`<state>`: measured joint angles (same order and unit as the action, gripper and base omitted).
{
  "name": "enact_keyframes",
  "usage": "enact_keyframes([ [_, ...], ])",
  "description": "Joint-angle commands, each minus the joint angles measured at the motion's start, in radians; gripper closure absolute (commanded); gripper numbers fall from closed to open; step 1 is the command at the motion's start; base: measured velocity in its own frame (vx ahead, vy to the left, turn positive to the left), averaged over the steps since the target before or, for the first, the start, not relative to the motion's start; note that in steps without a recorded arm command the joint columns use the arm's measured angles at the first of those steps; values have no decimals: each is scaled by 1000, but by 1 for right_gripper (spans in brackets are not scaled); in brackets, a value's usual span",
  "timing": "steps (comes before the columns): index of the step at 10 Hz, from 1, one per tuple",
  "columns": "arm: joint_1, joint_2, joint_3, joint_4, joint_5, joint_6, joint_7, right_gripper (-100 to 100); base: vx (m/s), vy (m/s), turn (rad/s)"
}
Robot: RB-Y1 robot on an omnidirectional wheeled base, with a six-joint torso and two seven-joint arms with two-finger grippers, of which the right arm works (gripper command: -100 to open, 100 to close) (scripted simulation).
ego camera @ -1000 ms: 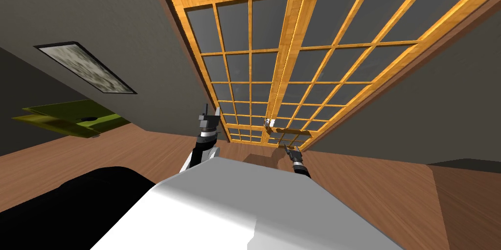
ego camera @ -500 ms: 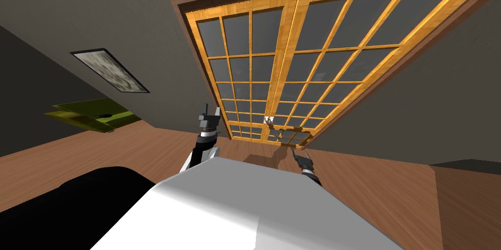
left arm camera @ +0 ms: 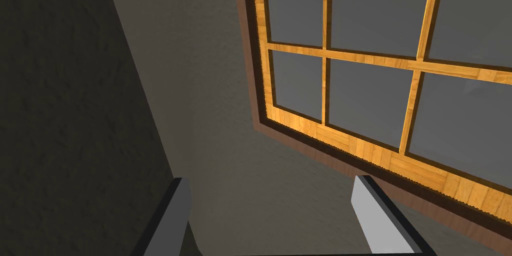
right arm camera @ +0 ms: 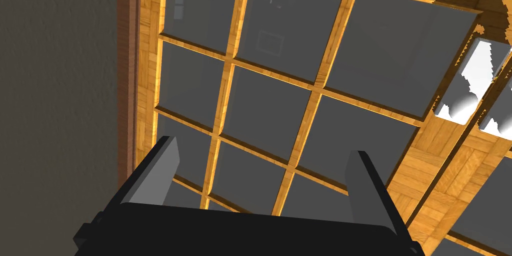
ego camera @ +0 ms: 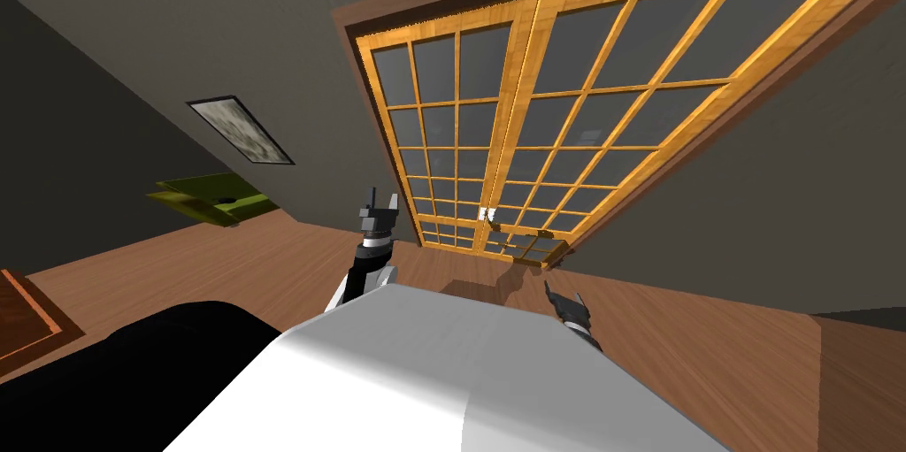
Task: Pull the door open
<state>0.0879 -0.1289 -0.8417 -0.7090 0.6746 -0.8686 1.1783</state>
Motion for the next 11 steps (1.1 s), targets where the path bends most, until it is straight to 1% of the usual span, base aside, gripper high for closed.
enact_keyframes([
  [1, 12, 0, -30, 3, -17, 5, 15, -100, -102, -40, 128],
  [3, 17, 1, -64, 10, -37, 13, 32, -100, -61, -46, 147],
  [4, 16, 4, -84, 14, -49, 18, 43, -100, -34, -51, 182],
  [5, 10, 11, -103, 18, -62, 23, 56, -100, 3, -59, 237],
  [6, 3, 18, -115, 20, -70, 26, 64, -100, 50, -62, 224],
  [8, -22, 38, -129, 23, -82, 30, 79, -100, 109, -55, 244],
  [11, -61, 66, -130, 24, -90, 31, 92, -100, 172, -45, 174],
])
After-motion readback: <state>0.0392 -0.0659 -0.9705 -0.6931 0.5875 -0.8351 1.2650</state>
